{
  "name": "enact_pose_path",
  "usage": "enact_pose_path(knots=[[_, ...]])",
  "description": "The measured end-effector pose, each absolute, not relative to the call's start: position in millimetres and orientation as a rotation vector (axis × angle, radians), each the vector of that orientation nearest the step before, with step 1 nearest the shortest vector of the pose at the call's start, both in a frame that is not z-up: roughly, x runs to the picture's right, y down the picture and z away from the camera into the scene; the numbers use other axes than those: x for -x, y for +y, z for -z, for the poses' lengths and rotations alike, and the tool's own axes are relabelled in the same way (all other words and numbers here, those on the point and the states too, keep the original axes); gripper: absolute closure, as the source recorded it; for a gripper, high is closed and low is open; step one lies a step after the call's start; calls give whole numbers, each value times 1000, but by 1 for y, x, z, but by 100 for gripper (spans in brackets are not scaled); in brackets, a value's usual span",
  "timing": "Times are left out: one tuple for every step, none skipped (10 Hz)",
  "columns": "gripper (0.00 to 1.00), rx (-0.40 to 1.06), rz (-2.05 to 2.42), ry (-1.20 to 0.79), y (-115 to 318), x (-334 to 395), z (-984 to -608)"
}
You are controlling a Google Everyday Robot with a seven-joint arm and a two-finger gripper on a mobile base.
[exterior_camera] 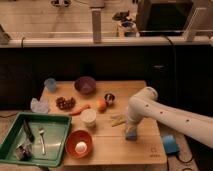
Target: Place sponge in tray
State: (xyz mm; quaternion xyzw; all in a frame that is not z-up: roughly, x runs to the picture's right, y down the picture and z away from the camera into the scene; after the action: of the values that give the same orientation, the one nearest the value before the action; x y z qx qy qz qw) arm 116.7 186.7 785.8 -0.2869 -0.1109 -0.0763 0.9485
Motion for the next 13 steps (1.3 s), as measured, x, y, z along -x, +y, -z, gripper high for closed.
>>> enact_pose_path(knots=[[48,582,151,-225,186,-116,-786],[50,582,147,-224,186,-117,-785],[48,585,141,-223,187,-118,-785],[42,593,132,-224,189,-121,-788],[43,596,130,-226,189,-122,-789],[43,597,128,-224,188,-123,-789],[44,597,127,-225,189,-124,-789],[44,599,126,-224,190,-123,-791],[49,599,125,-224,191,-121,-793],[51,601,123,-224,192,-121,-795],[50,603,121,-224,193,-121,-796],[50,603,120,-223,193,-122,-797],[55,604,118,-223,193,-122,-798]])
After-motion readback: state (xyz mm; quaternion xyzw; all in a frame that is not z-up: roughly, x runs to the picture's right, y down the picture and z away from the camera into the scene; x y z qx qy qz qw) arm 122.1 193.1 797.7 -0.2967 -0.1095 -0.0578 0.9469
